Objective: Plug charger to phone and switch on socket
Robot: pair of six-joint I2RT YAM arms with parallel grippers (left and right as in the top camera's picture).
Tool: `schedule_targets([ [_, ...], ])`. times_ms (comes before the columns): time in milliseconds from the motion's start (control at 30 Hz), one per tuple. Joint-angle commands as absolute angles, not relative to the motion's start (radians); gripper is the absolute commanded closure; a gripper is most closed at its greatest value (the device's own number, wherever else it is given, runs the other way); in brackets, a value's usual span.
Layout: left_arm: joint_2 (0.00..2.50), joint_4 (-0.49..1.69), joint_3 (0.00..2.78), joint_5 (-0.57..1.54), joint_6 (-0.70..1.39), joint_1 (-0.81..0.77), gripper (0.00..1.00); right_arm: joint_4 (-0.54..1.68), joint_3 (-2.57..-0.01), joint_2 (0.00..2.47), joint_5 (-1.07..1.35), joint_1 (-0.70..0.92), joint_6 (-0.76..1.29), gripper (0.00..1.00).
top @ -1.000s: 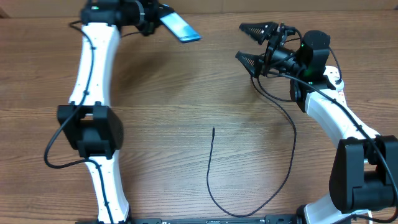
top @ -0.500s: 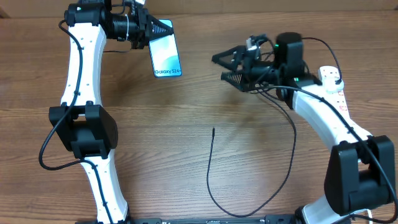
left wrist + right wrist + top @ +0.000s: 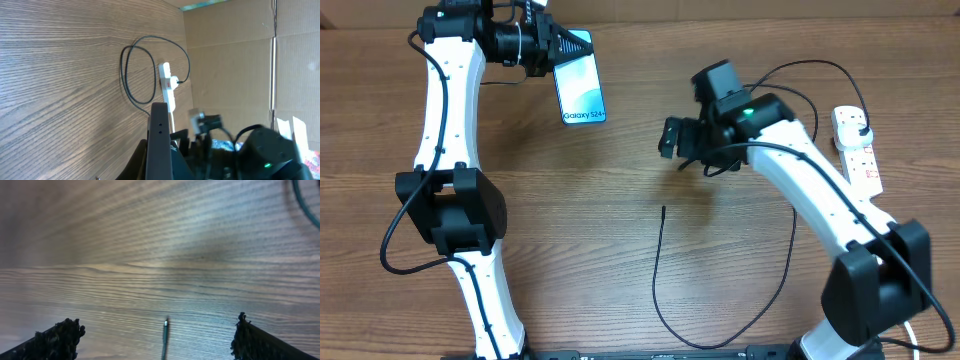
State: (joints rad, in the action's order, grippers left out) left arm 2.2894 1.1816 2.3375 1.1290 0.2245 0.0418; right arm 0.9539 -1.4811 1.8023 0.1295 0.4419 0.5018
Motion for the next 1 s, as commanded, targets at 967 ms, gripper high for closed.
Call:
schedule_targets([
  [967,2.263,1.200,2.359,1.142,0.199,0.044,0.96,0.839,-1.230,1.929,-0.026,0.701,0.682,0.21],
])
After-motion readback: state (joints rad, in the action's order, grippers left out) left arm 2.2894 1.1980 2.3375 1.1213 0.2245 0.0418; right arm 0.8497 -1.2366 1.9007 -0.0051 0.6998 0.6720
